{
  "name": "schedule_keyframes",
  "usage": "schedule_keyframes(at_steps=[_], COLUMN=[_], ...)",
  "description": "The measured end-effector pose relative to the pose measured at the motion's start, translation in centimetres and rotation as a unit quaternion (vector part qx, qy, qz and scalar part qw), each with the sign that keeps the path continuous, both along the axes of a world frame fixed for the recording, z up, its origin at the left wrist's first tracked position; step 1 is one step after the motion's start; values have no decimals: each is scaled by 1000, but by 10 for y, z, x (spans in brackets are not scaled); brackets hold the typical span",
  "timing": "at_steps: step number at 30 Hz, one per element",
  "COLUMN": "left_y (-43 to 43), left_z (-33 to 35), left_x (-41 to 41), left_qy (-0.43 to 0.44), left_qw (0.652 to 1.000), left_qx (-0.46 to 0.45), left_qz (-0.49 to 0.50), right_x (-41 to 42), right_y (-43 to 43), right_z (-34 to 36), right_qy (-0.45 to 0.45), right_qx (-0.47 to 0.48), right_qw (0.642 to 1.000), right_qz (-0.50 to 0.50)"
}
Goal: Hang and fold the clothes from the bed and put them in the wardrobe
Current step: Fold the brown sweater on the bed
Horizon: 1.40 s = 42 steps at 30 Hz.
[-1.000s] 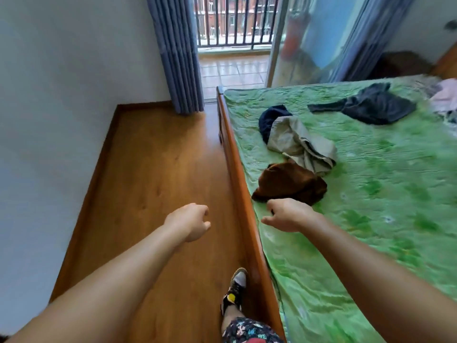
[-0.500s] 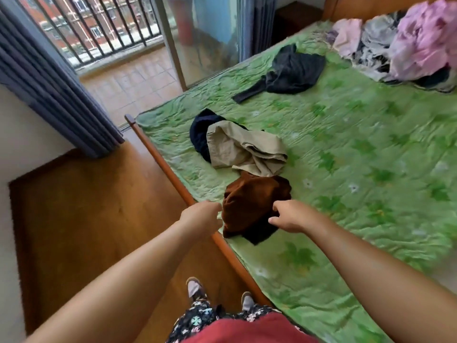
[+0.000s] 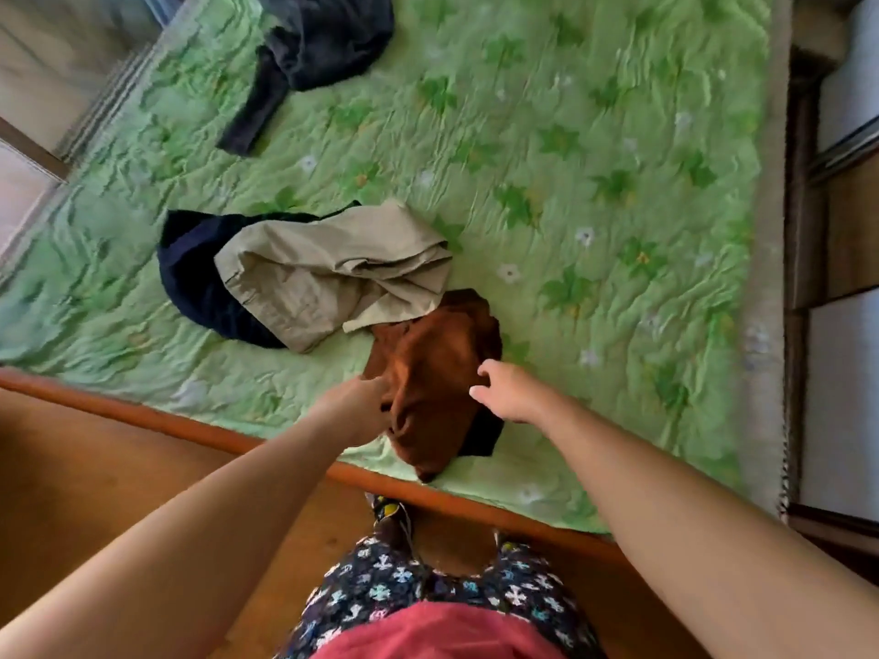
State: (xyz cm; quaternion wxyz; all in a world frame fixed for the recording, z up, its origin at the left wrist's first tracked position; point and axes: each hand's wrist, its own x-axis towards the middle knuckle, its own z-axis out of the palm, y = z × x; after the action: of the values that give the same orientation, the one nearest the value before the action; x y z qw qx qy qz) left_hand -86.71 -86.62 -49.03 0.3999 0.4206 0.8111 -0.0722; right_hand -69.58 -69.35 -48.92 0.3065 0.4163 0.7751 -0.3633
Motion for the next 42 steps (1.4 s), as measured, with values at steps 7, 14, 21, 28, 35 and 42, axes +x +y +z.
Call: schedule_keyframes(at_steps=[7, 14, 21, 28, 35, 42], left_y=[29, 40, 50, 122, 187, 201], left_z=[-85, -116, -43, 104, 249, 299], left_x=[-12, -5, 7, 33, 63, 142], left_qy=[-112, -240, -291, -259, -188, -9], left_qw=[992, 924, 872, 866, 856, 808], left_qx=[-51, 29, 64, 244, 412, 580], left_qz=[41, 297, 389, 352, 250, 99], right_x=[-12, -14, 6, 32, 75, 115], right_y=[-13, -33, -14, 69, 124, 142], right_z=[-93, -129, -45, 110, 252, 341], right_qy=[-1, 107, 184, 299, 435, 495], right_qx=[-47, -181, -196, -177, -57, -180], right_qw=[962, 842, 766, 786, 830, 735], right_qz=[-267, -497, -584, -512, -345, -428])
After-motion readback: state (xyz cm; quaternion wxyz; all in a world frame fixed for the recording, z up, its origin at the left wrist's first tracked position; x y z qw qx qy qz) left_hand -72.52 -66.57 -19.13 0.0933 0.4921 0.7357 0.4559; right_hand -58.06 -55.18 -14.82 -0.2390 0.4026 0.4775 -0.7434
